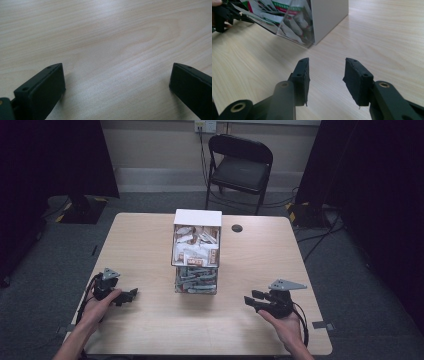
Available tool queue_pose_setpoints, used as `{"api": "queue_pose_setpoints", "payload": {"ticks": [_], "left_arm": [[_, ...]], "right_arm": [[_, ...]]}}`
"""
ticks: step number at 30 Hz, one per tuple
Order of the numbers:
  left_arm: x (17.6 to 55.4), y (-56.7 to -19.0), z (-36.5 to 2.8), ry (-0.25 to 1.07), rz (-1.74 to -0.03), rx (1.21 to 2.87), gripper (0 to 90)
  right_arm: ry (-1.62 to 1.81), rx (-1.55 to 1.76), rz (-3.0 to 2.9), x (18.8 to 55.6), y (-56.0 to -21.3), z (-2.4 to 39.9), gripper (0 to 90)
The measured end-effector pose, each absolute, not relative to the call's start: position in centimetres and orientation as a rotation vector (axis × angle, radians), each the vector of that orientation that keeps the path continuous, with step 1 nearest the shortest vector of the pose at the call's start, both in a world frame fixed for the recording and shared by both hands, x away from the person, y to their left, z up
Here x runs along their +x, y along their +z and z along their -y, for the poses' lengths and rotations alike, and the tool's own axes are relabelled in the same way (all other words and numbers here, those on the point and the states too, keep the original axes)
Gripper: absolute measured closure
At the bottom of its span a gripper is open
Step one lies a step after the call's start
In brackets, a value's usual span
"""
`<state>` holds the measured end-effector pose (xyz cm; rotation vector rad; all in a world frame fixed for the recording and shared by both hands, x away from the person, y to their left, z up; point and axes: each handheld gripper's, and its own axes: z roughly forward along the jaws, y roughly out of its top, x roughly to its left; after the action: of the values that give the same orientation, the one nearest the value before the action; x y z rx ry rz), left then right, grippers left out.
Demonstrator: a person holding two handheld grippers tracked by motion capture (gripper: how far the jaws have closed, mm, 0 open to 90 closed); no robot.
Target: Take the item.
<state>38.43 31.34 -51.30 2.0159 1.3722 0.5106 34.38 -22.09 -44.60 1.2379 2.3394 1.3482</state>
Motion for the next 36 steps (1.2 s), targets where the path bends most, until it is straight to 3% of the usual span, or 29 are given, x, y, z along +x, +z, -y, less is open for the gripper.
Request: {"api": "queue_pose_setpoints", "payload": {"ticks": [9,36], "left_arm": [[38.4,-51.3,-31.3,0.511,-1.372,2.016,0.0],[38.4,-51.3,-31.3,0.51,-1.372,2.015,0.0]], "right_arm": [[1.393,1.095,-2.37,34.5,-42.5,19.2,56.8],[1.539,0.828,-2.481,35.5,-41.3,11.3,60.8]]}}
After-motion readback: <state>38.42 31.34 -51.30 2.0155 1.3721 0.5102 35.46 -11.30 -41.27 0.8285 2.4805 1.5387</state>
